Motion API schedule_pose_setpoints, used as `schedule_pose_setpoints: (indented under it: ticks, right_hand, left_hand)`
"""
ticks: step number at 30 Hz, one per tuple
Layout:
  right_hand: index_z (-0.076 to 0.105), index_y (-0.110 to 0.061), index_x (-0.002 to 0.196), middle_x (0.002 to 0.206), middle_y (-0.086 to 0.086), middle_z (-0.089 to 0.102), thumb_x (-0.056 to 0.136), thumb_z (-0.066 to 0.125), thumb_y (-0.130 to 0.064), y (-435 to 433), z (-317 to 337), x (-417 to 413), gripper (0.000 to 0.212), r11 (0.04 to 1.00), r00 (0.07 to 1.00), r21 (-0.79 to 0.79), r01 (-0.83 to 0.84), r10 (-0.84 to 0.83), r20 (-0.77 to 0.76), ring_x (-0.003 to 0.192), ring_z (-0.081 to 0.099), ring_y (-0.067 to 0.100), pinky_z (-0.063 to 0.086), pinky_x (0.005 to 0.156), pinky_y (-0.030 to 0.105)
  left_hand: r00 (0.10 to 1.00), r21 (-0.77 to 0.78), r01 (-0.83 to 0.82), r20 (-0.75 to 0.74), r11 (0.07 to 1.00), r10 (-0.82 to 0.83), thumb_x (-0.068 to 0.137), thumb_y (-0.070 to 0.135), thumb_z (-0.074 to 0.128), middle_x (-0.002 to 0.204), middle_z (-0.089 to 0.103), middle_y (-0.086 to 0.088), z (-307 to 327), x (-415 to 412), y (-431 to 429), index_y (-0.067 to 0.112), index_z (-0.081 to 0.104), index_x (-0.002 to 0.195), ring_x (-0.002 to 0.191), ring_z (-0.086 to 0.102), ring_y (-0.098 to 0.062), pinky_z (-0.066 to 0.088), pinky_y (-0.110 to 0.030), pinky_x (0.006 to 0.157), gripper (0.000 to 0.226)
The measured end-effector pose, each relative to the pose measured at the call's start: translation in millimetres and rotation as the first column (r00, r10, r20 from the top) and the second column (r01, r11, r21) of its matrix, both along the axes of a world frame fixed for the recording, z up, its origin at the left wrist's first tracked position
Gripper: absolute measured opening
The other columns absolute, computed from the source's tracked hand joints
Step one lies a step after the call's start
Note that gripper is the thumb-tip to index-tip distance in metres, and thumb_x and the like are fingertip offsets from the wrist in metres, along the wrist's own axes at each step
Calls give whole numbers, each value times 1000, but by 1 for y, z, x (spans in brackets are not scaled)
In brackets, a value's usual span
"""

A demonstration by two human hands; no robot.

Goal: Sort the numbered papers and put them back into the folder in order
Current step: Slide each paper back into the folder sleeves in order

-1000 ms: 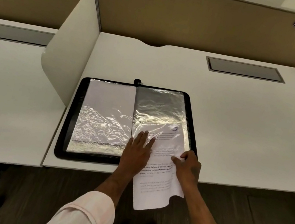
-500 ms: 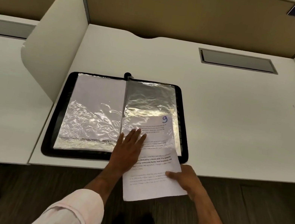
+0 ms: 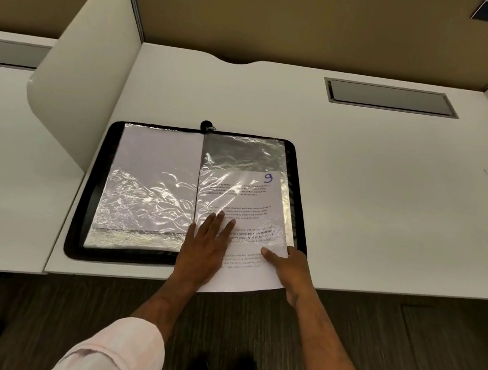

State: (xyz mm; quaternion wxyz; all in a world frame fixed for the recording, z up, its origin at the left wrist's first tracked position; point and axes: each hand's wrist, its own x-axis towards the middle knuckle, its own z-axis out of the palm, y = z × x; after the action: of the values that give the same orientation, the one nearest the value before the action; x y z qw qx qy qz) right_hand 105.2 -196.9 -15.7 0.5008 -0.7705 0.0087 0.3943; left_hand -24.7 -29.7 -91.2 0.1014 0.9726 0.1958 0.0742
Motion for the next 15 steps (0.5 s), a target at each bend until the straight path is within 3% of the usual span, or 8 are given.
schedule_pose_setpoints:
  ticks: [7, 12, 15]
  right_hand:
    - [63, -17, 113, 110, 0, 66, 86, 72, -17, -27, 8, 5, 29, 941, 949, -151, -304, 286, -131, 99, 63, 18, 59, 75, 31]
    - [62, -11, 117, 107, 1, 65, 86, 72, -12, -17, 3, 4, 32, 975, 982, -111, -191, 190, -18, 92, 62, 12, 56, 67, 22]
    - [63, -11, 113, 108, 4, 66, 83, 75, -14, -7, -3, 4, 32, 993, 994, -103, -60, 69, 86, 90, 63, 14, 58, 76, 29]
  left_hand:
    - [998, -20, -33, -58, 999, 32, 96, 30, 45, 152, 40, -13, 3, -5, 6, 19, 39, 148, 140, 40, -32, 41, -57, 104, 53]
    - [998, 5, -21, -57, 1000, 21, 96, 27, 41, 150, 43, -14, 8, -6, 5, 16, 41, 147, 137, 43, -32, 43, -56, 103, 52]
    - [999, -6, -30, -24, 1000, 29, 95, 21, 53, 151, 42, -13, 10, -5, 1, 17, 40, 147, 139, 41, -32, 42, -55, 105, 54]
